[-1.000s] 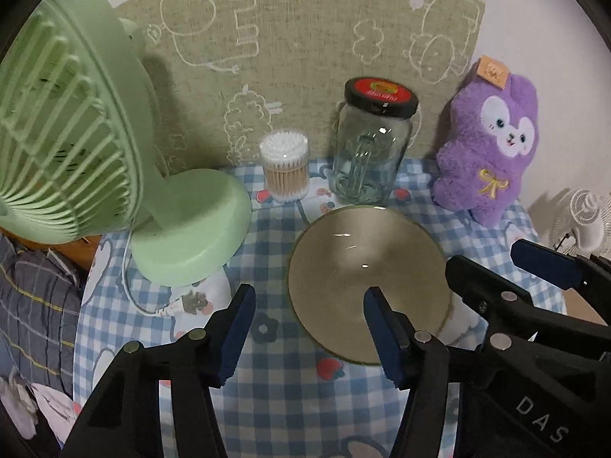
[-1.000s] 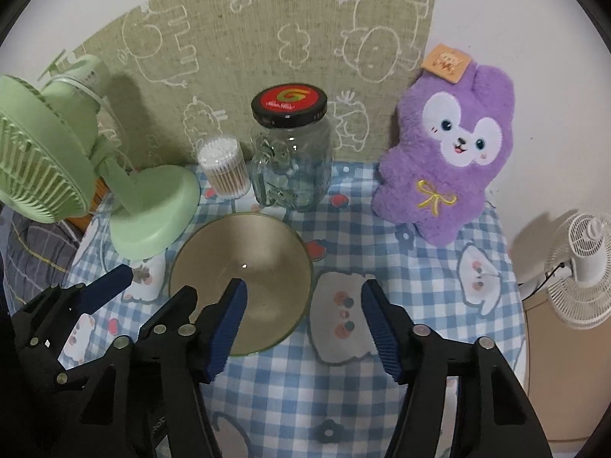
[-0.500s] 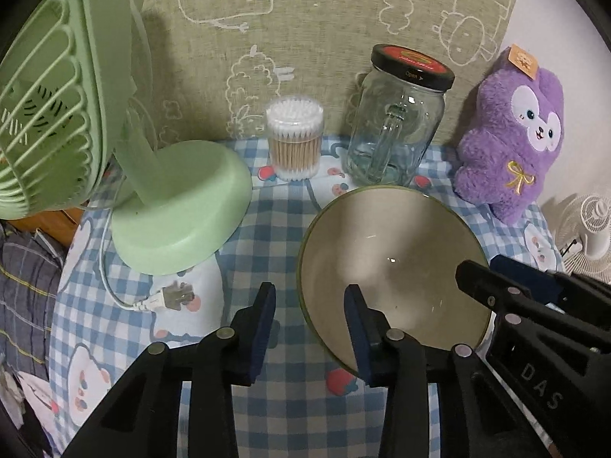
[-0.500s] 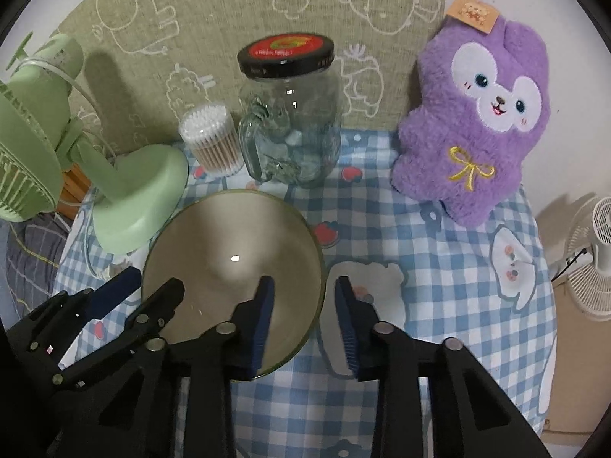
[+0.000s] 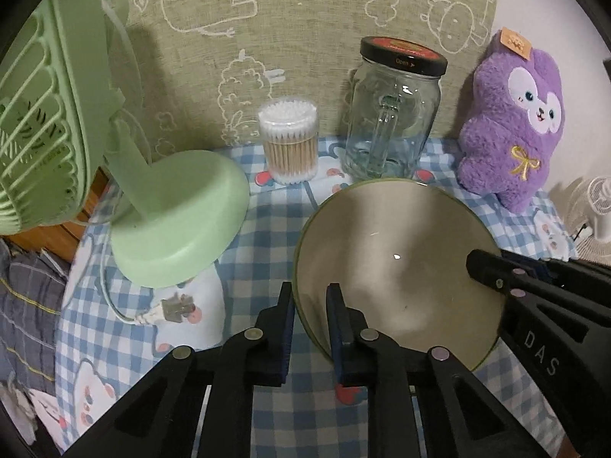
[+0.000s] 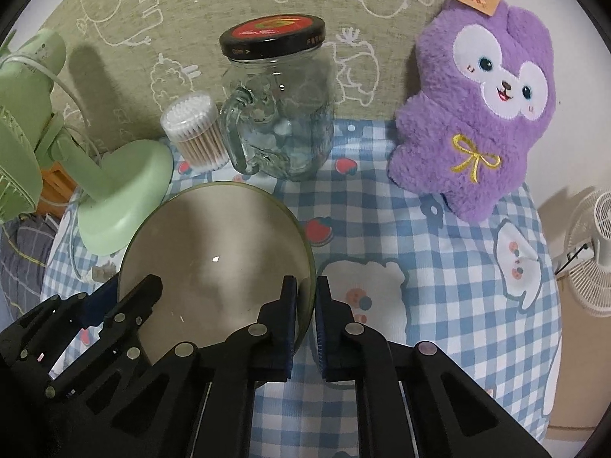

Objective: Organize plates and bowls
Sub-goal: 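Close both grippers on the floral bowl's rim and lift it, then carry the floral bowl with both grippers back toward the nested cream bowls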

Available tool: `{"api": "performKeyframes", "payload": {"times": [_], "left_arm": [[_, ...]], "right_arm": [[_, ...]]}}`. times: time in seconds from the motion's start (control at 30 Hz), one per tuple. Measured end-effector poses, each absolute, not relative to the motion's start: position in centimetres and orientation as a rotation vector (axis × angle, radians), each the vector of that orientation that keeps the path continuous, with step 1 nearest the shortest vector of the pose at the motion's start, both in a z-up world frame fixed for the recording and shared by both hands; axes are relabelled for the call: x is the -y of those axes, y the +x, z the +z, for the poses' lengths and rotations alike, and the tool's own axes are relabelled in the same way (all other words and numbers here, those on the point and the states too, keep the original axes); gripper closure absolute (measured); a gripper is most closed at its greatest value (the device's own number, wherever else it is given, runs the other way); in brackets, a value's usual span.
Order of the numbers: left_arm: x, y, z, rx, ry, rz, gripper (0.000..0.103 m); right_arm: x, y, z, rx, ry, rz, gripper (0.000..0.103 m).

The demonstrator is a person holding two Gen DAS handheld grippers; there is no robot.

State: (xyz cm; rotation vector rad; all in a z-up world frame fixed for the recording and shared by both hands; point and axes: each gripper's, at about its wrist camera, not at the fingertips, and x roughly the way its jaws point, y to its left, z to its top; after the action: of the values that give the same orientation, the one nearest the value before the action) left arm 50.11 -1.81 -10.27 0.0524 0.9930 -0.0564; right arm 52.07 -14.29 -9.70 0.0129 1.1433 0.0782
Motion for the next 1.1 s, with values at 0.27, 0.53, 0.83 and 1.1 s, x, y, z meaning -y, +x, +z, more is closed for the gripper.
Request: {"api": "performKeyframes", "payload": {"times": [0.27,0.53,0.83,1.1], "left_arm": [[1.9,50.0,-10.3,-0.997,0.066,-0.041,0.092],[1.4,48.8,-10.0,-1.021,0.044,-0.042,0.093],[0.9,45.7,-8.6,-1.016,0.05,-0.042,0.093],[0.6,42.3,-7.0,-0.99,0.053,-0.042,0.093]], "right_arm": [[14.4,52.0,-9.6,-1.153,0.023,0.074,0.092],[14.0,50.7,-9.1,-1.176,0.012,0.061,0.092],[13.5,48.1,-7.9,-1.183,0.009,0.068,0.092],[13.0,45.0,-6.0,-1.162,0.01,0.065,0.092]]}}
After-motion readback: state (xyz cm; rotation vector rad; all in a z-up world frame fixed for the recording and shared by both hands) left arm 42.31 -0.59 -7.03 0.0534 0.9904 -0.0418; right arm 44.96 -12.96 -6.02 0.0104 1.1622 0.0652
